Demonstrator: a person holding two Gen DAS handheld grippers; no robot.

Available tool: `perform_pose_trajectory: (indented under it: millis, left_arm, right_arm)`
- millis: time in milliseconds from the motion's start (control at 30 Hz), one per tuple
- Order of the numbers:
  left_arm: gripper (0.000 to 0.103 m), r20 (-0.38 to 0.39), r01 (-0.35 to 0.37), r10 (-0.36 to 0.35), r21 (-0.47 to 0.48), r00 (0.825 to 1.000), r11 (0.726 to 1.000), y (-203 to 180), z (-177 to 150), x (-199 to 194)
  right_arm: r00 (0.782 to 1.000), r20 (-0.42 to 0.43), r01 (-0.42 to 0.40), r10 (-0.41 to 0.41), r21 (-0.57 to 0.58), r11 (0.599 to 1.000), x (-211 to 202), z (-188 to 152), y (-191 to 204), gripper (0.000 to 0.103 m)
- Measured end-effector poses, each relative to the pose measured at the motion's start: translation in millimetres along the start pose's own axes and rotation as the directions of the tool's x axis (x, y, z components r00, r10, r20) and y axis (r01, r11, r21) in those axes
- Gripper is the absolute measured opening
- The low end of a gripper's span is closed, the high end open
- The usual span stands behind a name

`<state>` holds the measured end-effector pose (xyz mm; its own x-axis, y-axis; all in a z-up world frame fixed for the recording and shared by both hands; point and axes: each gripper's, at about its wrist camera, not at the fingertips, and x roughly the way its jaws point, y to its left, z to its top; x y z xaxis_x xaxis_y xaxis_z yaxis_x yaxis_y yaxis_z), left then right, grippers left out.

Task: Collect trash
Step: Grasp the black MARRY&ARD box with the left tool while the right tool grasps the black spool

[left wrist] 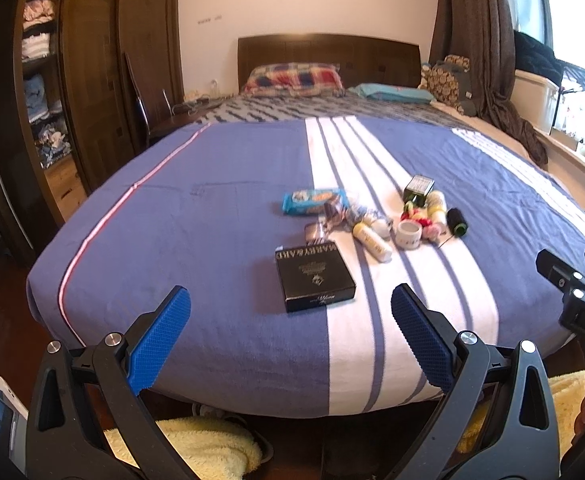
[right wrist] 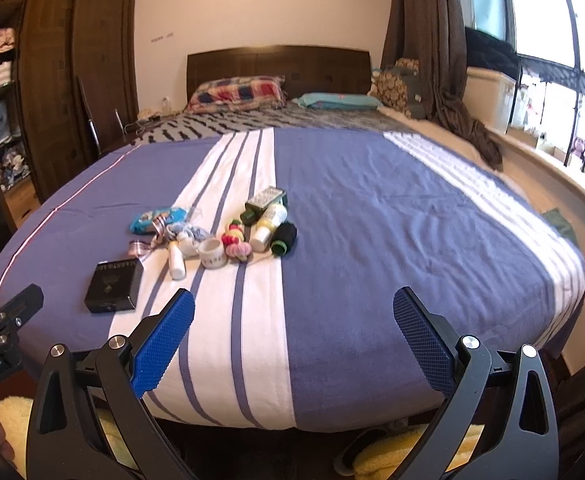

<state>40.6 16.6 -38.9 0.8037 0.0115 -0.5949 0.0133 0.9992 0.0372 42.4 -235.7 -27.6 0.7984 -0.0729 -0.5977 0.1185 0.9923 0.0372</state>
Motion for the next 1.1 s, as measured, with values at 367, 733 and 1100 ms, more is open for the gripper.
perform_pose_trajectory:
  millis: [367, 733, 1100]
  left_arm:
    - [0.095, -0.099, 0.046, -0.047, -0.016, 0.994, 0.999, 2.6, -2.3, 66.5]
    - [0.091, -0.188, 0.015, -0.018, -0.015, 0.982, 1.000, -19.7, 7.3, 129.8]
    - [0.087, -0.240, -0.018, 0.011, -0.028, 0.971, 0.999, -17.0, 5.0, 162.7]
  right_arm:
    - [0.997, -0.080, 0.010, -0.007, 0.029, 1.000, 65.5, 5.7, -6.6, 0.100]
    - [0.992, -0.122, -0.002, 0.006, 0.033, 0.999, 138.2, 30.4, -6.3, 0.072]
    - [0.986, -0.168, 0.012, -0.006, 0.031, 0.999, 179.6, 34.0, -5.6, 0.055]
